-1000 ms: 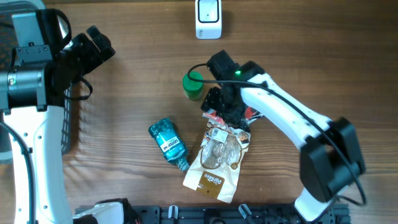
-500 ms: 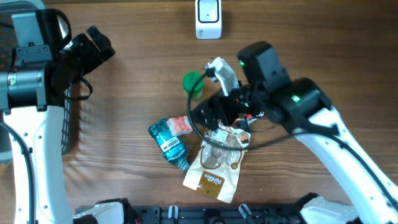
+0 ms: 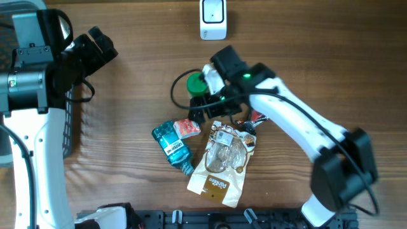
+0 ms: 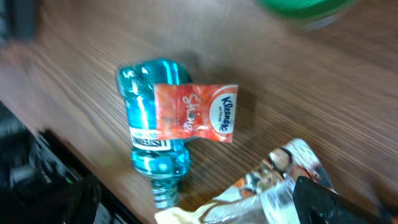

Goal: Scan the item barcode
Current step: 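Grasp the Kleenex pack with the right gripper and move it left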

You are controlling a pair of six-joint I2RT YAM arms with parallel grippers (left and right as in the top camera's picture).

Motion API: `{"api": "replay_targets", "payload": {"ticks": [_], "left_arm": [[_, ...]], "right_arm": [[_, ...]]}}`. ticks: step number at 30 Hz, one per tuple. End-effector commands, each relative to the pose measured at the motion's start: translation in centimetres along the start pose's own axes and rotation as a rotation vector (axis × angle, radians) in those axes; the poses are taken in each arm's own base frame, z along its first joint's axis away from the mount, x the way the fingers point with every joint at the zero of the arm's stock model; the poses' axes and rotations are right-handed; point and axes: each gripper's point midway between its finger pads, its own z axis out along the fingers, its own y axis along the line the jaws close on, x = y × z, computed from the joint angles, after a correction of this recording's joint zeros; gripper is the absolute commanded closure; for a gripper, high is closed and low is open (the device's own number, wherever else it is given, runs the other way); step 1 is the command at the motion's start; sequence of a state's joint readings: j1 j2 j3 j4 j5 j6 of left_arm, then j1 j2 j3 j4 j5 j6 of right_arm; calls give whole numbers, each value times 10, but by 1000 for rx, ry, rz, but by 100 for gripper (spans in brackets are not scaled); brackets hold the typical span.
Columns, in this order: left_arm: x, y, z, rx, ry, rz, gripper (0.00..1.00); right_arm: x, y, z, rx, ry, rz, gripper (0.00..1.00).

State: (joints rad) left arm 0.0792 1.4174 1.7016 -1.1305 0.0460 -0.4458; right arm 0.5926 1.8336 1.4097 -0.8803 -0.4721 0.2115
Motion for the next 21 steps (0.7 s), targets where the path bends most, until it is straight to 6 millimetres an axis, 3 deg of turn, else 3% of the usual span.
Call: {"api": "replay_targets", "payload": {"ticks": [1, 7, 8, 12, 17, 21], "left_arm": [[-3, 3, 1, -16, -8, 9, 0], [-3, 3, 1, -16, -8, 9, 0], [-3, 3, 1, -16, -8, 9, 0], [-3, 3, 1, -16, -8, 9, 0], [-3, 3, 1, -16, -8, 9, 0], [-3, 3, 1, -16, -8, 9, 0]], "right_arm": [[-5, 16, 6, -73, 1, -185, 0], [-8, 42, 21, -83, -36, -326, 0], [-10, 38, 25, -44, -48, -319, 0], [-24, -12, 31, 236, -150, -41, 0], [-8, 3, 56, 73, -118, -118, 0], [1, 30, 64, -107, -80, -207, 0]]}}
